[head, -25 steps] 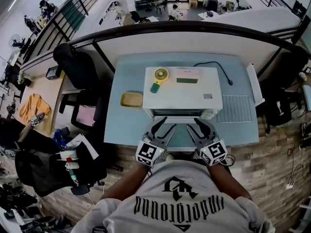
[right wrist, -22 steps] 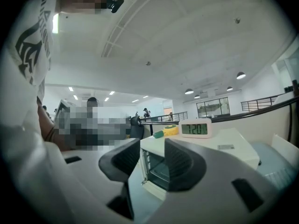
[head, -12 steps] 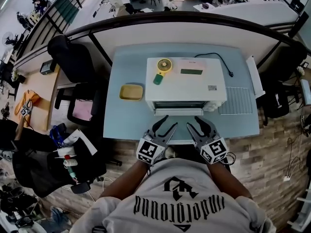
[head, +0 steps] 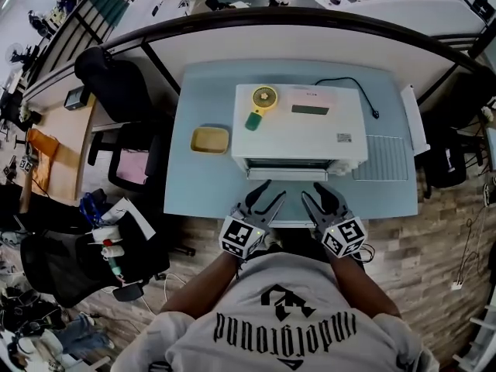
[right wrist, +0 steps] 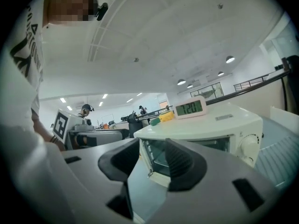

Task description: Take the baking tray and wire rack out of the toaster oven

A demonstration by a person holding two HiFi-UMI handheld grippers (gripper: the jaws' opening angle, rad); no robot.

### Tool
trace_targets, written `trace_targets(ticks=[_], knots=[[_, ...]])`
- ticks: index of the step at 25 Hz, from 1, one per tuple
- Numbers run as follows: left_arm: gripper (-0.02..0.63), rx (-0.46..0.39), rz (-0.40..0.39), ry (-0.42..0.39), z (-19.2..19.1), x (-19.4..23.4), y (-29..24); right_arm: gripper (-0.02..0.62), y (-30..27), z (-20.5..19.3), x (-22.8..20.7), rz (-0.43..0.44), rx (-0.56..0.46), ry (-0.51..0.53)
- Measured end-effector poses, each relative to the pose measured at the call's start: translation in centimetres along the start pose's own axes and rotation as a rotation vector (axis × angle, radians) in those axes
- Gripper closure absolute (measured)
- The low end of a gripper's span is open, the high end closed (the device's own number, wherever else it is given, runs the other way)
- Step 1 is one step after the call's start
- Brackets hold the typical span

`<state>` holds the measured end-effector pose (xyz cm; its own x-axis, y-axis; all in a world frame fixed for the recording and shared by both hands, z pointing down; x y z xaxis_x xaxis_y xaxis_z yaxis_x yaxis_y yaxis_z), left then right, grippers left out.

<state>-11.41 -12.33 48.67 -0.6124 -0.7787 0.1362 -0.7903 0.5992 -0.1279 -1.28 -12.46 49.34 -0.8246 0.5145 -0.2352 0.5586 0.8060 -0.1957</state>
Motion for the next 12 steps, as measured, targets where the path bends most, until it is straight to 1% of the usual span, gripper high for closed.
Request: trace_targets(ticks=[12], knots=[[0.414,-0.023,0.036,0.227,-4.1,2.2,-1.3,0.417,-2.0,-3.1,-3.4,-0.027,0.046,-0.210]])
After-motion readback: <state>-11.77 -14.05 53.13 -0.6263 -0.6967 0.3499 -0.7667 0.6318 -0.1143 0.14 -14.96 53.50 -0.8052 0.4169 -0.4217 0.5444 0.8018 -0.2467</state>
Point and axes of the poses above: the fingertips, and each gripper's own axes: y backward along the fingers, x to its left, z out of its top, the point moved 1 cm from there along y, backward along the fingers, and after that the axes turned 10 degrees about -z, right-handed, at the moved point
